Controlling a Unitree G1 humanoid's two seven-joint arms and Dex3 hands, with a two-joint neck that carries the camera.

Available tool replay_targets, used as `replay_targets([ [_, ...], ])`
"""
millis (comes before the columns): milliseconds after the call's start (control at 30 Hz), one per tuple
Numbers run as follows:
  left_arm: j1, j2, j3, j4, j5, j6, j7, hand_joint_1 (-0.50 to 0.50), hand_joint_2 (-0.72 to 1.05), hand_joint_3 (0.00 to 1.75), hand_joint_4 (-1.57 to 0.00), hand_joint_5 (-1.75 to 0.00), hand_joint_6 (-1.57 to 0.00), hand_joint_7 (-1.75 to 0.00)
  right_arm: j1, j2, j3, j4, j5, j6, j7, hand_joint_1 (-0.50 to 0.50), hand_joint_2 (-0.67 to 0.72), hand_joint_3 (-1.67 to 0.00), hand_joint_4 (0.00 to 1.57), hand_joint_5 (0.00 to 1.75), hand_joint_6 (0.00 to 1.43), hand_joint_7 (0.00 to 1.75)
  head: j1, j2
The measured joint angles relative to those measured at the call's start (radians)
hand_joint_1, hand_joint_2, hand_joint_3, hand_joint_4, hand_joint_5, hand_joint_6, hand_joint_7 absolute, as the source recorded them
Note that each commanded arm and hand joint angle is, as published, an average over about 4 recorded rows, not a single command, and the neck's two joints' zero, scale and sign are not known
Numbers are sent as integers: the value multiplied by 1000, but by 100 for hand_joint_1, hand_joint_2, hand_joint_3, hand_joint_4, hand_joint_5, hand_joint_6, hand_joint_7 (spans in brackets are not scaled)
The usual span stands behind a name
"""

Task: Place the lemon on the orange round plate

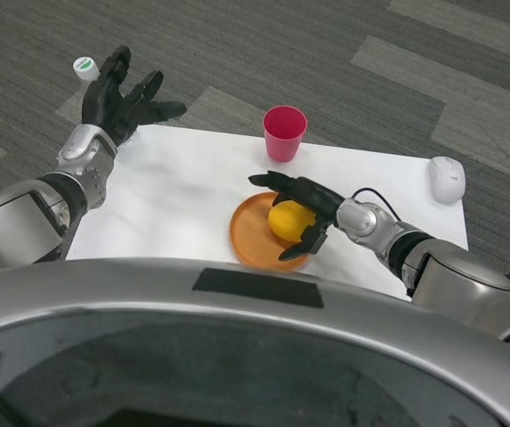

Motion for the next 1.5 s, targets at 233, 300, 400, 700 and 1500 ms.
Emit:
replay_targets([
  [233, -1, 0, 0, 2, 0, 0, 0, 50, 103, 9, -7, 0, 0, 0, 3, -3, -18, -5, 27, -91, -32, -30, -27, -65, 0, 116, 0, 7, -3, 5],
  [300, -1, 0, 0, 2, 0, 0, 0, 50, 105, 9, -7, 0, 0, 0, 7, -4, -27, -5, 30, -105, -41, -32, -29, -69, 0, 116, 0, 7, -4, 6],
  [400, -1, -1, 0, 3, 0, 1, 0, 50, 105, 7, -7, 0, 0, 0, 20, -8, -58, -18, 31, -121, -54, -33, -29, -71, 0, 116, 0, 7, -10, 10],
  [700, -6, -4, 1, 11, 0, 2, 1, 50, 105, 7, -7, 0, 0, 0, 78, -29, -183, -118, 31, -132, -59, -27, -29, -63, 0, 107, 0, 7, -26, 17],
  [1500, -11, -11, 26, 9, 0, 3, 0, 50, 103, 9, -7, 0, 0, 0, 231, -42, -870, -274, 57, -180, -107, 8, -22, -48, 0, 53, 0, 7, -91, 69],
])
